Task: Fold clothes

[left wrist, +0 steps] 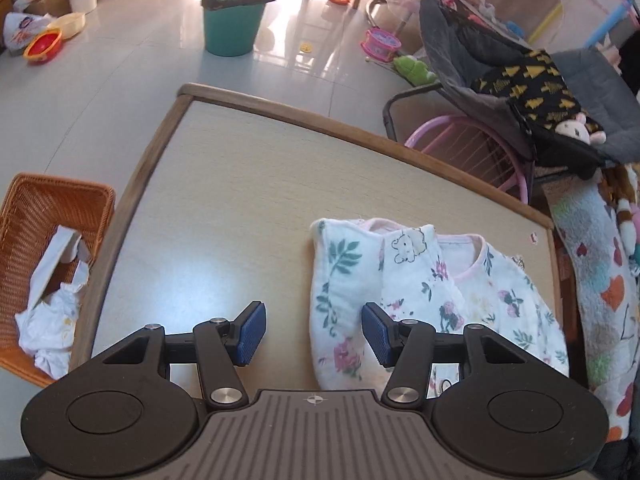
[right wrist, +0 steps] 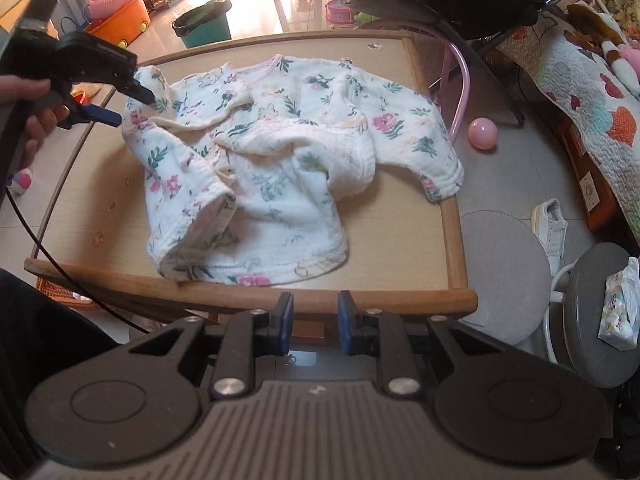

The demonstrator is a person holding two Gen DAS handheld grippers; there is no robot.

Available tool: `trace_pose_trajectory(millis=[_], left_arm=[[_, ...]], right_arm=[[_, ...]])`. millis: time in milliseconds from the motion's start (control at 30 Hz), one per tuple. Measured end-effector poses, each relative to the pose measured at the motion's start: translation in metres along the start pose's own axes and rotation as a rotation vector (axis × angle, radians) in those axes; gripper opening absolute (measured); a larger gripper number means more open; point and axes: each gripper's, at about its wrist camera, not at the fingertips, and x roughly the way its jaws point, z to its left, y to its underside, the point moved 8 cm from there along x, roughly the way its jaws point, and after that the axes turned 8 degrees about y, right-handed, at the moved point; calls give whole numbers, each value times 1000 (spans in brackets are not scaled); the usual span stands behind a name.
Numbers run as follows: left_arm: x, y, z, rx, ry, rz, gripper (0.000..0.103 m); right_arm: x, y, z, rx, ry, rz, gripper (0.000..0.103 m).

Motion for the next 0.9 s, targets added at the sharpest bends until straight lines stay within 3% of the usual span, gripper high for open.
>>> trace_pose_trajectory(millis=[100, 133, 233, 367, 467, 700, 900], left_arm=[[12, -2, -3, 40, -9, 18, 45], [15, -3, -2, 45, -6, 19, 31], [19, -6, 0, 58, -5, 16, 14], [17, -10, 4, 120, -16, -2, 9], [13, -15, 8, 167, -33, -19, 8], [2, -32, 26, 144, -35, -45, 8], [4, -34, 36, 143, -8, -48, 9]], right_arm=[[0, -10, -1, -4, -8, -10, 23], [0, -15, 0, -11, -10, -18, 23], [-1, -35, 0, -30, -18, -41, 23], [2, -71, 0, -56, -34, -77, 24], [8, -100, -1, -70, -42, -97, 31], [40, -150, 8, -143, -23, -81, 34], [78, -186, 27, -187, -62, -58, 40]])
